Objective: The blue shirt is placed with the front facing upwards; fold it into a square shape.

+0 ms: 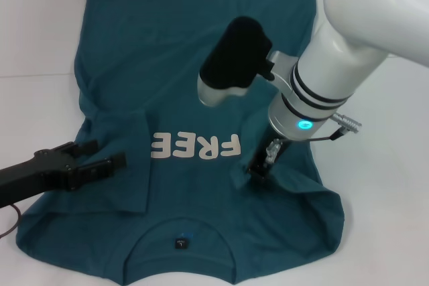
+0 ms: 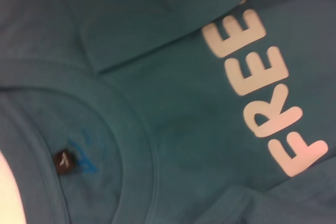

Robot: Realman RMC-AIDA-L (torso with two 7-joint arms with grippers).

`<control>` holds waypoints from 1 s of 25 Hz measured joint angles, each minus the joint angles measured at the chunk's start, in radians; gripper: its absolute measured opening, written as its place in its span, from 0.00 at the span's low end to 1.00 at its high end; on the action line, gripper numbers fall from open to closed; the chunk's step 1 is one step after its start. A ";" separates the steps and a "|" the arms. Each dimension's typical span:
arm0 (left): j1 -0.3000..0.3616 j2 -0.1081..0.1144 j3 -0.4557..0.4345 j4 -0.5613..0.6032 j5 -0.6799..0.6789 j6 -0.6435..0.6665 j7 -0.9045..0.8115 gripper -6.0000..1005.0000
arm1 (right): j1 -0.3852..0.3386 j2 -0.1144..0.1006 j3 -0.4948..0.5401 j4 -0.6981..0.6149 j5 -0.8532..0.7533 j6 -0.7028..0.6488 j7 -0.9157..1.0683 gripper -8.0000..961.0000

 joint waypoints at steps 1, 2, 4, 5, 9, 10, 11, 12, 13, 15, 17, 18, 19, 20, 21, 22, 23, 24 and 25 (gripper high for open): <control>0.000 0.000 0.000 0.000 0.000 0.000 0.000 0.88 | 0.007 0.000 0.010 0.008 0.001 0.000 0.005 0.02; 0.000 0.000 0.000 0.000 0.000 0.000 0.000 0.88 | 0.015 0.000 0.019 0.020 0.005 -0.001 0.011 0.02; 0.000 0.000 0.000 0.000 0.000 0.000 0.000 0.88 | 0.034 -0.001 0.044 0.055 0.025 0.001 0.019 0.02; 0.000 0.000 0.000 0.000 0.000 0.000 0.000 0.88 | 0.038 -0.001 0.051 0.065 0.033 0.001 0.019 0.02; 0.000 0.000 0.000 0.000 0.000 0.000 -0.002 0.88 | 0.064 -0.003 0.093 0.119 0.056 0.010 0.016 0.02; 0.000 0.000 0.000 0.000 0.000 0.001 -0.002 0.88 | 0.067 -0.003 0.097 0.126 0.056 0.014 0.017 0.02; 0.000 0.000 0.000 0.000 0.000 0.001 -0.002 0.88 | 0.071 -0.003 0.099 0.134 0.057 0.019 0.018 0.02; -0.001 0.000 0.000 0.000 0.000 0.002 -0.002 0.88 | 0.076 -0.002 0.100 0.141 0.057 0.024 0.020 0.02; -0.001 0.000 0.000 0.000 0.000 0.003 -0.002 0.88 | 0.080 -0.002 0.103 0.150 0.057 0.028 0.023 0.02; -0.001 0.000 0.001 0.000 0.000 0.004 -0.002 0.88 | 0.087 -0.003 0.110 0.166 0.056 0.037 0.029 0.02; -0.002 0.000 0.001 0.000 0.000 0.005 -0.001 0.88 | 0.092 -0.005 0.120 0.183 0.052 0.049 0.039 0.02; -0.002 0.000 0.002 0.000 0.000 0.005 -0.001 0.88 | 0.093 -0.006 0.126 0.186 0.050 0.055 0.042 0.02; -0.002 0.000 0.002 0.000 0.000 0.005 -0.001 0.88 | 0.094 -0.007 0.135 0.189 0.049 0.059 0.045 0.02; -0.002 0.000 0.003 0.000 0.000 0.005 -0.001 0.88 | 0.094 -0.008 0.145 0.192 0.049 0.063 0.046 0.02; -0.002 0.000 0.003 0.000 0.000 0.005 -0.001 0.88 | 0.096 -0.008 0.157 0.197 0.048 0.065 0.048 0.02; -0.002 0.000 0.003 0.000 0.000 0.005 -0.001 0.88 | 0.098 -0.008 0.167 0.200 0.048 0.067 0.049 0.02; -0.002 0.000 0.003 0.000 0.000 0.005 -0.001 0.88 | 0.100 -0.008 0.175 0.203 0.048 0.069 0.049 0.02; -0.002 0.000 0.003 0.000 0.001 0.005 -0.001 0.88 | 0.103 -0.009 0.180 0.207 0.048 0.072 0.049 0.02; -0.002 0.000 0.003 0.000 0.001 0.005 -0.001 0.88 | 0.106 -0.009 0.183 0.211 0.048 0.075 0.050 0.02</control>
